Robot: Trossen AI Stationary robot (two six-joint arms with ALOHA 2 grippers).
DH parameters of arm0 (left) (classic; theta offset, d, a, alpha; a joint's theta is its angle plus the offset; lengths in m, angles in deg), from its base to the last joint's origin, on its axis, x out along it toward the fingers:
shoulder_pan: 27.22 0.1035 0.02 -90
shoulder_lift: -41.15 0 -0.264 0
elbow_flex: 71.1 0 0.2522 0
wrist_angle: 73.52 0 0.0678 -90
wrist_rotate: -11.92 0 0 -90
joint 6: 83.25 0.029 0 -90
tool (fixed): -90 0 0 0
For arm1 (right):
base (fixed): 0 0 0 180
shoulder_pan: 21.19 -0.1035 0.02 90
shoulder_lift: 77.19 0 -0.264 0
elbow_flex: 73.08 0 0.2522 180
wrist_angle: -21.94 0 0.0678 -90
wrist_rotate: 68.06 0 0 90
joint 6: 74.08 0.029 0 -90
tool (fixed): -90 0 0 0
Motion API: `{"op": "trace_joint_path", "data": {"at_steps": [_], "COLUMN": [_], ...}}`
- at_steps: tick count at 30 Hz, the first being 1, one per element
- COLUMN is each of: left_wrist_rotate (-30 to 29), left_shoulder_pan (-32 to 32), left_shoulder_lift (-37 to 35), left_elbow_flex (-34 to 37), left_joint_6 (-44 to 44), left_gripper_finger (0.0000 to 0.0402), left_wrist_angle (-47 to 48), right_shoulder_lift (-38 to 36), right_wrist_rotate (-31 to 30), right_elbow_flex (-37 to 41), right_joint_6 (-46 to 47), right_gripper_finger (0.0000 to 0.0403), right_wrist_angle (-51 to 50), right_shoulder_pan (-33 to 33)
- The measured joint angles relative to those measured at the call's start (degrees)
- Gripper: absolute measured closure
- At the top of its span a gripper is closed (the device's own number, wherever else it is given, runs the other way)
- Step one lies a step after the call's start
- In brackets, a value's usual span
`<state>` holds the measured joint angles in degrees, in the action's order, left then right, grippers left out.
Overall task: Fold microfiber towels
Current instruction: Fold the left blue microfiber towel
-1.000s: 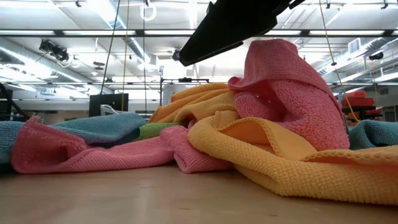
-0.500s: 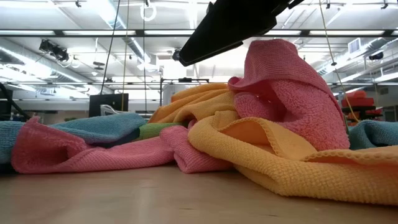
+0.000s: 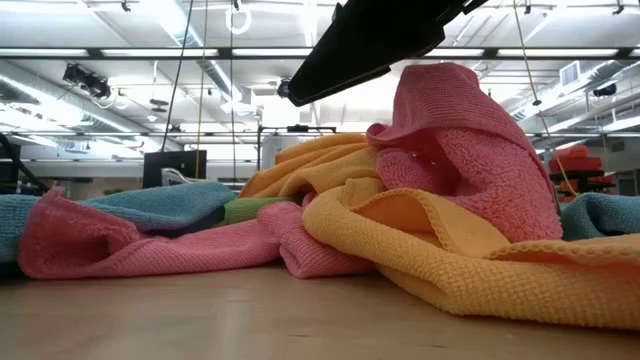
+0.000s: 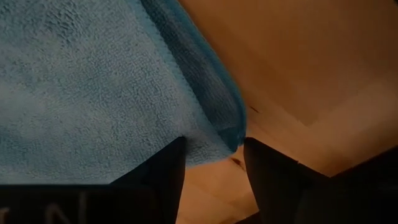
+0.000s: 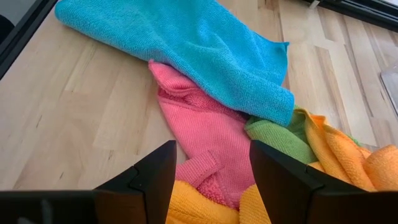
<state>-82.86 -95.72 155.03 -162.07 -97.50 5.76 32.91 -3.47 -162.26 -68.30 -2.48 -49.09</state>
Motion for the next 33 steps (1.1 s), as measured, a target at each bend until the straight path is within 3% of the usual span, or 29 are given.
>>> {"op": "trace_joint_path", "data": {"at_steps": [11, 20, 23, 33], "left_wrist_rotate": [-0.3, 0.81, 3.39, 9.38], "left_shoulder_pan": [0.05, 0.14, 0.49, 5.07], "left_shoulder_lift": [0.44, 0.46, 0.44, 0.22], "left_elbow_flex": [0.07, 0.2, -0.33, -0.04], "left_joint_6": [-0.04, -1.73, -3.75, -5.18], "left_gripper_finger": [0.0257, 0.0355, 0.039, 0.0389], "left_wrist_angle": [-0.86, -2.23, -6.88, -10.53], "right_shoulder_lift": [0.0, 0.0, 0.0, -0.02], "right_wrist_rotate": [0.0, 0.0, -0.01, -0.02], "right_elbow_flex": [0.0, 0.0, 0.0, 0.0], "right_joint_6": [0.24, 0.24, 0.42, 0.71], "right_gripper_finger": [0.019, 0.019, 0.019, 0.019], "right_wrist_angle": [0.02, 0.02, 0.04, 0.11], "right_shoulder_pan": [0.0, 0.0, 0.01, 0.0]}}
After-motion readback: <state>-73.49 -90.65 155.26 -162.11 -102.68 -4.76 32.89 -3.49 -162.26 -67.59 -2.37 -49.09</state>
